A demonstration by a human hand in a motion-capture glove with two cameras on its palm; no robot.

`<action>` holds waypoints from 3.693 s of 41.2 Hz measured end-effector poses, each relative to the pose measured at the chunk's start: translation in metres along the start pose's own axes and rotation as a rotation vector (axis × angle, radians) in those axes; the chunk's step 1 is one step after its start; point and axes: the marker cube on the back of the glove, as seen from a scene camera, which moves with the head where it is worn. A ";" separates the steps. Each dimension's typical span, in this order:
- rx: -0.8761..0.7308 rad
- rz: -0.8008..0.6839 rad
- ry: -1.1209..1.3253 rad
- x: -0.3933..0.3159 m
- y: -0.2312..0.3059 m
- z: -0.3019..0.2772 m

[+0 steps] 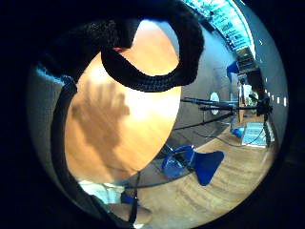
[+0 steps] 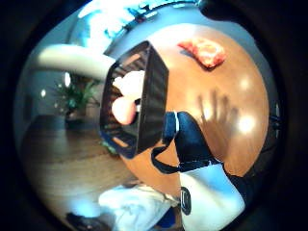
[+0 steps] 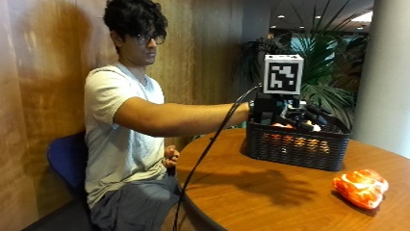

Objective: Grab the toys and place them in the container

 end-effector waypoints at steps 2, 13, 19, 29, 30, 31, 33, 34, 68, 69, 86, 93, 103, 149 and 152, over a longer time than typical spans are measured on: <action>-0.004 0.016 0.006 0.003 -0.010 0.000; -0.035 0.114 -0.099 0.017 -0.074 0.023; -0.058 0.118 -0.124 0.014 -0.112 0.042; -0.129 0.139 0.010 0.008 -0.168 0.066; -0.151 0.145 0.017 0.007 -0.173 0.071; -0.173 0.151 0.021 0.007 -0.178 0.076; -0.215 0.158 0.022 0.005 -0.185 0.087; -0.238 0.159 0.023 0.004 -0.188 0.093; 0.003 -0.002 -0.012 -0.022 -0.190 0.144; 0.016 -0.007 -0.018 -0.024 -0.186 0.138; 0.212 -0.158 -0.132 -0.068 -0.107 -0.011; 0.232 -0.212 -0.152 -0.087 -0.073 -0.041; 0.235 -0.272 -0.162 -0.119 -0.048 -0.055; 0.128 -0.444 -0.232 -0.296 -0.028 -0.058; 0.127 -0.435 -0.226 -0.301 -0.029 -0.056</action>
